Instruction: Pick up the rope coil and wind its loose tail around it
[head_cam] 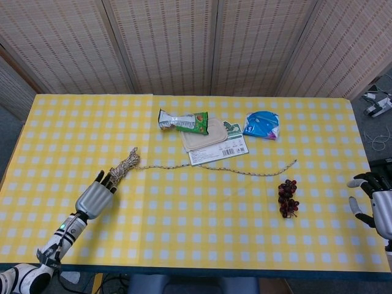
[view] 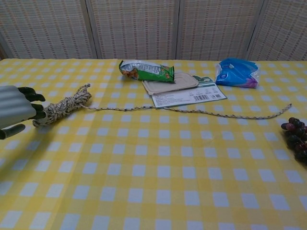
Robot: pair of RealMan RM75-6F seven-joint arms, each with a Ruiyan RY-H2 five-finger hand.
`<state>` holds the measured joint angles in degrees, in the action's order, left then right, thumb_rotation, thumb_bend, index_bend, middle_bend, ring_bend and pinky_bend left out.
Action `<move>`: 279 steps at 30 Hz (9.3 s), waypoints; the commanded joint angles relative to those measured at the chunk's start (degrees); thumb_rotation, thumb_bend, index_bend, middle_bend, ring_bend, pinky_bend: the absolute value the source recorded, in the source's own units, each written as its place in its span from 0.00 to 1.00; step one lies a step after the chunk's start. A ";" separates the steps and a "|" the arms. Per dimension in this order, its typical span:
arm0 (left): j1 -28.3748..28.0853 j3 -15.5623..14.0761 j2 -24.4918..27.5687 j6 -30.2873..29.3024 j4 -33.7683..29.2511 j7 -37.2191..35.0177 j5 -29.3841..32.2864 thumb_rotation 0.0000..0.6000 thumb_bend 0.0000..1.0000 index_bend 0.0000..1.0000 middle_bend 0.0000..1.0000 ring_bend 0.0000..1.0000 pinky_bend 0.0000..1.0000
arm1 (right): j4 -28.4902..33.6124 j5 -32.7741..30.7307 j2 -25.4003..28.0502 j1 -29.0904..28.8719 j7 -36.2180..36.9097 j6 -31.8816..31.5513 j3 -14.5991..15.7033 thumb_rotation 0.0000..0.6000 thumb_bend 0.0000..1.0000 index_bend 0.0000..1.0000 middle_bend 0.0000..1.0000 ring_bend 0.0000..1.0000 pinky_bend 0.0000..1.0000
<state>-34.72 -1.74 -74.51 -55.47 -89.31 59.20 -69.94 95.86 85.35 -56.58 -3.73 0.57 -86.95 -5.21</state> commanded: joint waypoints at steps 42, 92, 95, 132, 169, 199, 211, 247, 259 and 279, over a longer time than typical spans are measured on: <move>-4.79 9.93 -12.21 -0.58 10.80 -12.65 22.72 0.58 0.27 0.34 0.29 0.18 0.10 | -0.57 -0.30 0.58 0.88 1.42 -0.38 0.04 1.00 0.36 0.40 0.32 0.20 0.34; -4.42 12.01 -11.72 -5.33 18.40 -38.89 5.41 0.88 0.27 0.66 0.65 0.46 0.28 | 2.51 -0.49 2.45 0.55 -1.24 0.53 -0.31 1.00 0.36 0.40 0.32 0.20 0.34; -3.99 13.55 -9.55 -7.19 15.41 -42.76 3.69 0.88 0.27 0.68 0.67 0.49 0.31 | 3.83 -0.10 3.43 -0.78 -2.17 2.41 -0.48 1.00 0.36 0.40 0.32 0.20 0.34; -2.97 24.88 5.65 -16.12 -20.05 -47.12 8.53 0.89 0.27 0.69 0.69 0.49 0.35 | -0.84 -22.07 -17.38 -33.90 -30.81 34.72 -6.84 1.00 0.29 0.40 0.32 0.18 0.34; -3.03 22.47 6.12 -16.54 -20.15 -45.28 9.64 0.89 0.27 0.69 0.69 0.49 0.35 | -23.42 -31.19 -38.78 -41.36 -42.75 34.05 -1.57 1.00 0.27 0.47 0.28 0.10 0.22; -2.58 21.85 6.17 -16.24 -18.47 -46.78 9.56 0.89 0.27 0.69 0.69 0.49 0.35 | -28.01 -33.64 -42.42 -43.16 -43.86 36.23 -1.98 1.00 0.29 0.52 0.28 0.10 0.22; -2.59 21.73 5.96 -16.15 -18.10 -46.90 9.53 0.89 0.27 0.69 0.69 0.49 0.35 | -28.26 -33.62 -42.73 -43.27 -43.96 36.05 -1.61 1.00 0.35 0.55 0.28 0.10 0.22; -12.55 24.04 -3.83 -17.16 -13.70 -28.39 26.28 0.93 0.27 0.70 0.70 0.49 0.35 | 15.42 -13.63 -13.20 -44.06 -39.18 24.93 -9.41 1.00 0.37 0.59 0.30 0.10 0.22; -15.66 22.42 -10.43 -18.32 -13.94 -25.50 25.84 0.95 0.27 0.70 0.70 0.49 0.35 | 15.88 -24.87 -16.25 -54.31 -45.78 28.17 -16.78 1.00 0.50 0.59 0.28 0.10 0.22; -11.04 18.14 -9.32 -12.92 -17.98 -46.91 6.99 1.00 0.27 0.70 0.70 0.49 0.35 | 1.21 -43.74 -21.03 -63.11 -49.31 25.73 -18.81 1.00 0.50 0.59 0.28 0.10 0.22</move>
<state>-46.92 16.54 -84.84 -69.10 -106.57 15.62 -60.75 97.82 42.25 -77.58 -66.81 -49.10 -61.03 -24.37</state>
